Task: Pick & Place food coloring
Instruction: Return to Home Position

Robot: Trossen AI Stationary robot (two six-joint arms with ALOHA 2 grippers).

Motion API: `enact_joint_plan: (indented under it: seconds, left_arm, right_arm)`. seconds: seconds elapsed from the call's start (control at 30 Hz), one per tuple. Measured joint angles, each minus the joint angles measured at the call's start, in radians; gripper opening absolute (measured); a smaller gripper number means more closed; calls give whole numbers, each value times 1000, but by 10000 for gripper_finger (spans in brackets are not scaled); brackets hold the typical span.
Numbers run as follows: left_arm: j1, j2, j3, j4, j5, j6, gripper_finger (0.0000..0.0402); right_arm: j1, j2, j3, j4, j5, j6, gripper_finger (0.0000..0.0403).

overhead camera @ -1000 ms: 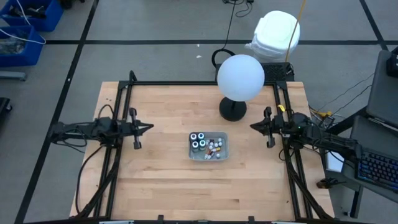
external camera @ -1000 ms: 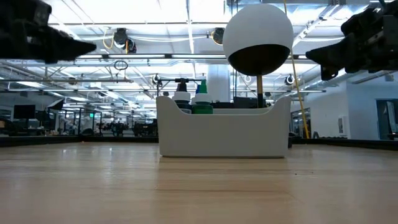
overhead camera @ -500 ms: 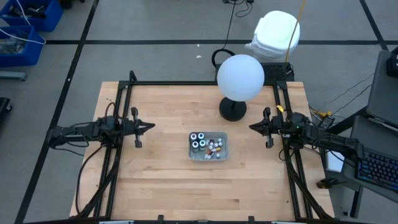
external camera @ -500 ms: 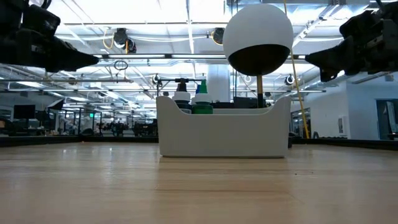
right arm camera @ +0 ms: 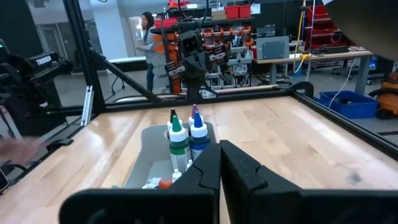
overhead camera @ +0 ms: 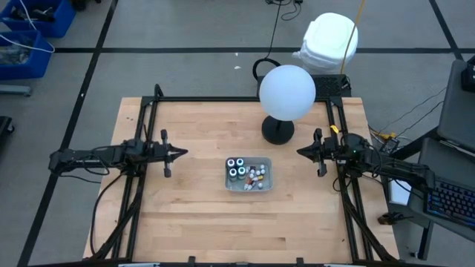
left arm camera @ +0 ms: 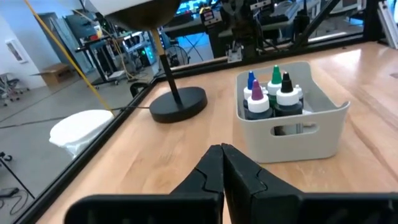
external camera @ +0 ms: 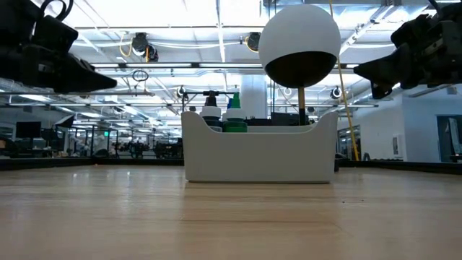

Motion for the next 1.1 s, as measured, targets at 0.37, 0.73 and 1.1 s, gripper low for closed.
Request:
enact_joint_plan:
  seconds: [0.37,0.73,1.1]
  left_arm:
    - [0,1,-2,20,0,2,39]
    - [0,1,-1,20,-1,-1,55]
    - [0,1,0,20,-1,-1,40]
  right_arm:
    - [0,0,0,28,-2,0,0]
    - [0,0,0,33,-1,0,0]
    - [0,0,0,34,-1,0,0]
